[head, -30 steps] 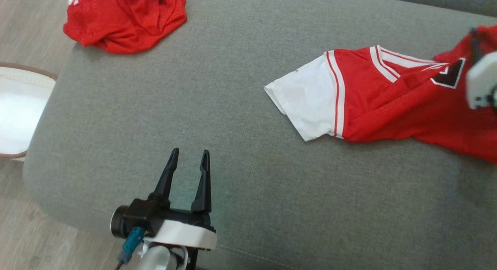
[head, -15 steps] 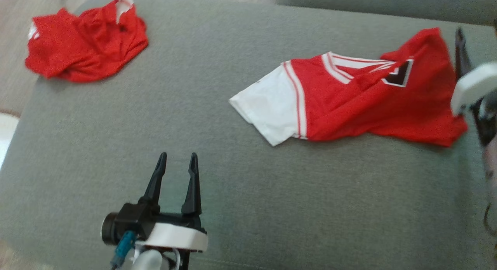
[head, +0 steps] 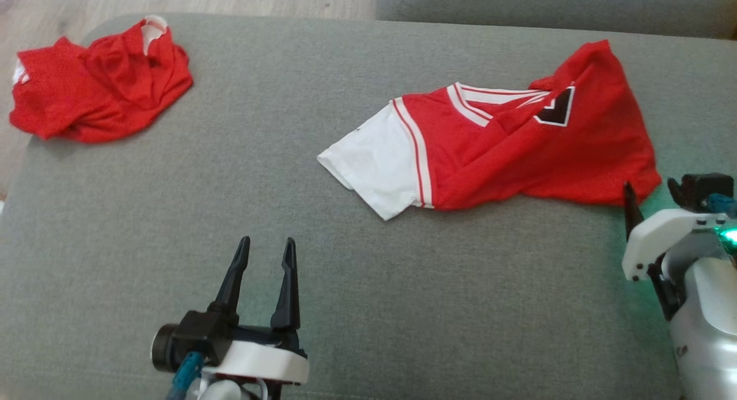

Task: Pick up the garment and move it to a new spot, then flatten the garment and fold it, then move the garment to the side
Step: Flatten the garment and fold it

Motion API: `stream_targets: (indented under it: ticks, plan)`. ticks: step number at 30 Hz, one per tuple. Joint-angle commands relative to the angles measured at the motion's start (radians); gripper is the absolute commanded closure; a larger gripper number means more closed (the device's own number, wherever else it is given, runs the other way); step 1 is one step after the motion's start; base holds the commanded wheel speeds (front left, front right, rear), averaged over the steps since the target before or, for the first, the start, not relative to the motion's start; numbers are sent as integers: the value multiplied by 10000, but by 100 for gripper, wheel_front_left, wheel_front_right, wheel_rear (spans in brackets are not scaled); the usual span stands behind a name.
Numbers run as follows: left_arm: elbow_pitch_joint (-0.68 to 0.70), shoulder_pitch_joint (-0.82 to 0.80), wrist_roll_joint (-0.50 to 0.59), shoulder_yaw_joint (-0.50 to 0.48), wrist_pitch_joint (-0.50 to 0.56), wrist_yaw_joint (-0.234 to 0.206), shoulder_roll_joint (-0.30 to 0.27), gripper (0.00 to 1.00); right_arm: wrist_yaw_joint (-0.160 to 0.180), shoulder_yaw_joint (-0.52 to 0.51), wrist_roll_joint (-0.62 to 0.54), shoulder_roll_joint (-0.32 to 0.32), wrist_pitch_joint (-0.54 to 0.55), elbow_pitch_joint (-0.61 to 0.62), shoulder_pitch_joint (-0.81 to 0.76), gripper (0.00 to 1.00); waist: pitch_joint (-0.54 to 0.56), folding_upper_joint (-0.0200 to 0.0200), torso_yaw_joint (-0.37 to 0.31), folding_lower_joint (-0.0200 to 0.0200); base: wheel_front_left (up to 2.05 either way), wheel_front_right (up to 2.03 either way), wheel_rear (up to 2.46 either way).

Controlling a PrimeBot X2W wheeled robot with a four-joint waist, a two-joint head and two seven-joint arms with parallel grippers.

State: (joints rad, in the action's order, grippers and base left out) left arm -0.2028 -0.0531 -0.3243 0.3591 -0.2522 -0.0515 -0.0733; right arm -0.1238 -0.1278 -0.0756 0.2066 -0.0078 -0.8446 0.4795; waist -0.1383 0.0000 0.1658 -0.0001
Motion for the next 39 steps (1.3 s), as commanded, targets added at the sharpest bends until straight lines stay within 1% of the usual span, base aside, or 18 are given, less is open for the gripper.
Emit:
stream_targets:
  ticks: [1,8,9,10,11,12,15,17,20,24,28,29,30,31,34,39]
  plan:
    - [286,-311,68,-226,-80,22,-70,0,-69,35,17,64,32,138,291,0,-109,0,150,1,0,0,0]
    - [191,-399,35,-193,-83,8,-63,0,-69,-473,-243,3,575,-929,529,0,-300,0,639,1,0,0,0]
    - [182,-387,30,-198,-83,0,-63,0,-69,-493,-225,-50,629,-1059,544,21,-303,0,672,1,0,0,0]
    - [175,-372,25,-205,-84,-12,-63,0,-69,-481,-202,-102,647,-1162,565,58,-299,0,689,1,0,0,0]
    - [171,-356,20,-212,-85,-22,-62,0,-69,-454,-177,-127,603,-1227,590,73,-290,0,698,1,0,0,0]
    - [165,-334,17,-217,-86,-33,-61,0,-69,-413,-154,-145,508,-1251,617,100,-267,0,696,1,0,0,0]
    - [131,-208,0,-240,-88,-68,-72,0,-69,-270,-260,-77,-77,-988,631,100,-62,0,559,1,0,0,0]
    - [128,-175,-6,-234,-89,-66,-73,0,-69,-247,-325,-56,-184,-853,597,100,-2,0,506,1,0,0,0]
    - [116,-62,-18,-218,-90,-69,-93,0,-69,-200,-582,-70,-292,-263,308,100,198,0,291,1,0,0,0]
    - [115,89,-50,-192,-91,-75,-116,0,-69,-421,-1092,-101,135,939,-620,100,397,0,11,1,0,0,0]
    - [166,167,-75,-191,-91,-111,-145,0,-69,-997,-1837,-366,792,2638,-1870,100,446,0,-217,1,0,0,0]
    - [181,169,-79,-189,-91,-117,-152,0,-69,-1151,-1990,-499,923,3048,-2169,76,438,0,-254,1,0,0,0]
    - [193,164,-83,-187,-91,-124,-157,0,-69,-1268,-2133,-644,1040,3414,-2449,14,423,0,-282,1,0,0,0]
    - [198,152,-86,-178,-91,-123,-162,0,-69,-1364,-2262,-776,1136,3745,-2712,0,410,0,-297,1,0,0,0]
    - [192,105,-103,-156,-91,-113,-177,0,-69,-1651,-2355,-1194,1363,4600,-3344,0,387,0,-301,1,0,0,0]
    - [169,76,-145,-169,-91,-136,-215,0,-69,-1967,-2136,-1501,1300,5678,-4054,0,454,0,-230,1,0,0,0]
